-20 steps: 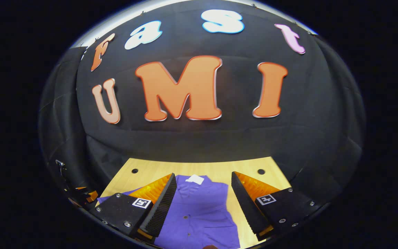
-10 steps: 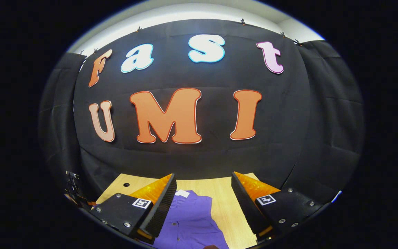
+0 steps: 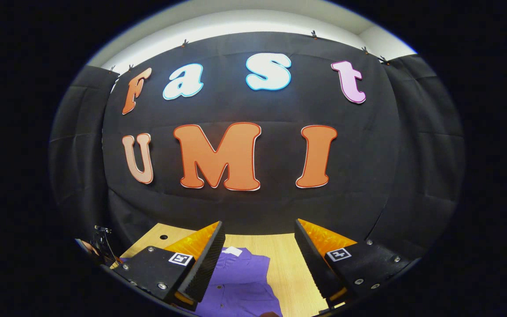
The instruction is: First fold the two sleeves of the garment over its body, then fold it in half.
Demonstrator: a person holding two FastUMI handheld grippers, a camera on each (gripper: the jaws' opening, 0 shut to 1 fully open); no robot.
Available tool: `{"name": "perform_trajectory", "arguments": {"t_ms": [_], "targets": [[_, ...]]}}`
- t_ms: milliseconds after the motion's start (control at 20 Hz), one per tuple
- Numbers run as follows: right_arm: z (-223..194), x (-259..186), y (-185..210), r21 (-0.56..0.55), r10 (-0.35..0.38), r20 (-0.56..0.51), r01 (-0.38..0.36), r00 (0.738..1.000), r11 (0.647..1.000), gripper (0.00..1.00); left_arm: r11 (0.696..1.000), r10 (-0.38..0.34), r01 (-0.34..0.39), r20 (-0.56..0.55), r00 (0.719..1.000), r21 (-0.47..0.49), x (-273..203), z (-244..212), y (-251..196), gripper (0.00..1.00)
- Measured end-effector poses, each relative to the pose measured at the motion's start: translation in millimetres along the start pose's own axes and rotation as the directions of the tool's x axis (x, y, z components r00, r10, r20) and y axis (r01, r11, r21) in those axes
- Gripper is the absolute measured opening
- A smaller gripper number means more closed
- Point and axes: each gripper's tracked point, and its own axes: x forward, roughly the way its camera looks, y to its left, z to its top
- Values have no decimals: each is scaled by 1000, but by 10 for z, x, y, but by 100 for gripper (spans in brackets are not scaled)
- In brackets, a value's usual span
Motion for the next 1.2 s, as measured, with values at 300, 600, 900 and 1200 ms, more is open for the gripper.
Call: {"name": "perform_trajectory", "arguments": {"t_ms": [300,600,900,1200], "targets": [[-30,-82,-93,-17,-1,-9,1,1000,1000,94,997,35,-42,-112,993,-65,361,-114,136,99],[-43,-153,-180,-21,0,-7,0,1000,1000,94,1000,13,-15,-101,995,-24,391,17,20,73],[-127,-162,-305,-6,1,-27,-1,1000,1000,94,999,-30,32,-65,997,41,250,99,-206,10],[-208,-138,-409,-7,12,-29,-12,1000,1000,94,963,-68,53,47,997,262,-319,414,-838,9]]}}
